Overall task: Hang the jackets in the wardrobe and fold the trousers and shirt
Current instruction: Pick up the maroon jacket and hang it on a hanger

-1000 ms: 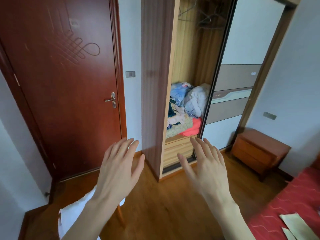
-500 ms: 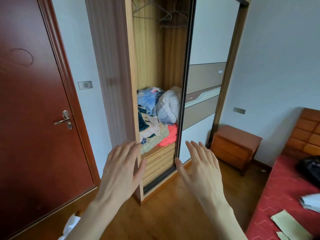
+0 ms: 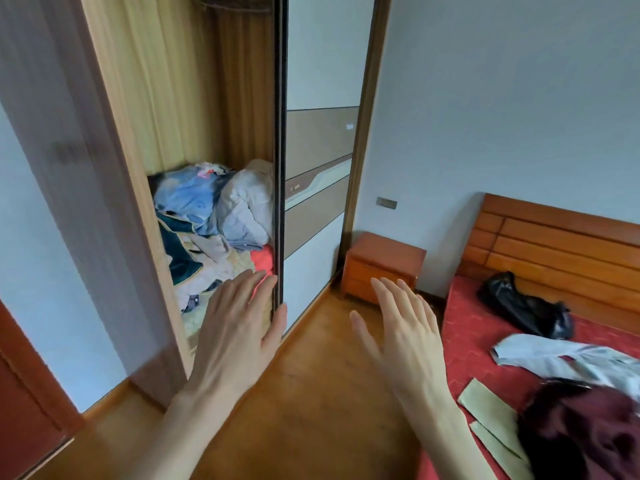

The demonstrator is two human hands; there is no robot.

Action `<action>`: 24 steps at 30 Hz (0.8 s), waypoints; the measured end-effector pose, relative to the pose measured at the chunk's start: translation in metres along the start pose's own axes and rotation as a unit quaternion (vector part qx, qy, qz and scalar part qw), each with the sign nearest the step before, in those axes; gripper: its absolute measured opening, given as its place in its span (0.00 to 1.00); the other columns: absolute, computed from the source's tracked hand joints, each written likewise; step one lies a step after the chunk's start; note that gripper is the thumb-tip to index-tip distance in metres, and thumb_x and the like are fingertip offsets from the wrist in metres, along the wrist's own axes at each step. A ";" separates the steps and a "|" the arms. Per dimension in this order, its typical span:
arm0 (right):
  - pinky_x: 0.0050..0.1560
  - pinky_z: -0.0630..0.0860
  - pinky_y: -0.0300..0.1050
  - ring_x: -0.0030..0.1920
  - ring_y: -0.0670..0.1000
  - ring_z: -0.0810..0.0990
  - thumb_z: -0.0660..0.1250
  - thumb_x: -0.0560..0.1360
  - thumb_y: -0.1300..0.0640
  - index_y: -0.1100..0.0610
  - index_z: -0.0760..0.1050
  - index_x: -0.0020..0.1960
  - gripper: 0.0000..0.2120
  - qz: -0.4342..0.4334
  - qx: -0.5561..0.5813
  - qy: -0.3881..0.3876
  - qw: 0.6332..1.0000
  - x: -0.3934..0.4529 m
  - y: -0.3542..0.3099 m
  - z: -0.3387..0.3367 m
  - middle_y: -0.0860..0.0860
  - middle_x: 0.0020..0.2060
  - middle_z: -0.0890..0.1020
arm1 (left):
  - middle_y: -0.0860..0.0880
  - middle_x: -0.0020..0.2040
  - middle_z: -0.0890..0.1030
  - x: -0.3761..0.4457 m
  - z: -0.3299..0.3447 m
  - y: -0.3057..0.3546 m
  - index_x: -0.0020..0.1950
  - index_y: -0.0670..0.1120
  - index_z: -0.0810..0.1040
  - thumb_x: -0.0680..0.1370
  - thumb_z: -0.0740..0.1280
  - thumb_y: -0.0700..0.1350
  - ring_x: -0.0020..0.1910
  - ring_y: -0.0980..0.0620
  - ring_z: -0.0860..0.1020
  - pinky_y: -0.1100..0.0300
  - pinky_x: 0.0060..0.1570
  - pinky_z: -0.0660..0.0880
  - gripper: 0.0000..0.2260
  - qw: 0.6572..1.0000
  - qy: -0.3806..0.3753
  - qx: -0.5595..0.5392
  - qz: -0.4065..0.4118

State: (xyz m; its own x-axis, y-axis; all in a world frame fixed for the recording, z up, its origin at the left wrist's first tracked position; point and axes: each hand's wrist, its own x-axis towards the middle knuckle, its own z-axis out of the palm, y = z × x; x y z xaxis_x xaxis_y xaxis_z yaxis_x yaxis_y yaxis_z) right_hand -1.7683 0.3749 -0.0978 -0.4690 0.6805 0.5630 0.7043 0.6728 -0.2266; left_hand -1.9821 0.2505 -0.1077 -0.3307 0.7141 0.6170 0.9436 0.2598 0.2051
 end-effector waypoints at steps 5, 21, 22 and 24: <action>0.79 0.63 0.59 0.79 0.54 0.67 0.60 0.82 0.35 0.52 0.71 0.77 0.31 0.057 -0.030 0.006 0.998 0.046 0.019 0.034 0.51 0.75 0.74 | 0.46 0.69 0.78 0.063 0.054 -0.018 0.70 0.44 0.76 0.84 0.57 0.55 0.70 0.44 0.75 0.46 0.70 0.72 0.22 0.998 -0.004 -0.042 0.056; 0.79 0.59 0.53 0.80 0.53 0.65 0.58 0.82 0.36 0.53 0.67 0.79 0.32 0.260 -0.152 0.099 0.948 0.106 0.076 0.068 0.51 0.76 0.72 | 0.45 0.74 0.76 0.207 0.198 0.022 0.75 0.46 0.74 0.85 0.58 0.59 0.75 0.45 0.72 0.42 0.73 0.71 0.24 0.947 -0.067 -0.220 0.225; 0.79 0.59 0.52 0.79 0.53 0.65 0.59 0.83 0.37 0.53 0.67 0.79 0.31 0.278 -0.164 0.102 0.941 0.101 0.082 0.066 0.51 0.76 0.72 | 0.45 0.73 0.77 0.209 0.206 0.031 0.75 0.46 0.75 0.84 0.60 0.57 0.75 0.45 0.73 0.43 0.74 0.71 0.23 0.942 -0.067 -0.230 0.235; 0.80 0.60 0.54 0.79 0.53 0.66 0.62 0.83 0.38 0.54 0.67 0.79 0.30 0.309 -0.179 0.110 0.928 0.091 0.095 0.060 0.51 0.76 0.72 | 0.44 0.72 0.78 0.213 0.221 0.052 0.73 0.45 0.77 0.83 0.63 0.55 0.74 0.44 0.73 0.45 0.74 0.69 0.22 0.931 -0.071 -0.248 0.258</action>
State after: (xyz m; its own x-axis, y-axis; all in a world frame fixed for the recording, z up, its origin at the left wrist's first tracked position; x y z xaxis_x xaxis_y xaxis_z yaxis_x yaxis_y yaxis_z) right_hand -1.7763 0.5184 -0.1161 0.1757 0.8021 0.5707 0.9524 0.0081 -0.3046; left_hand -2.0069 0.5598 -0.1341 0.2037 0.7489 0.6306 0.8563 -0.4486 0.2561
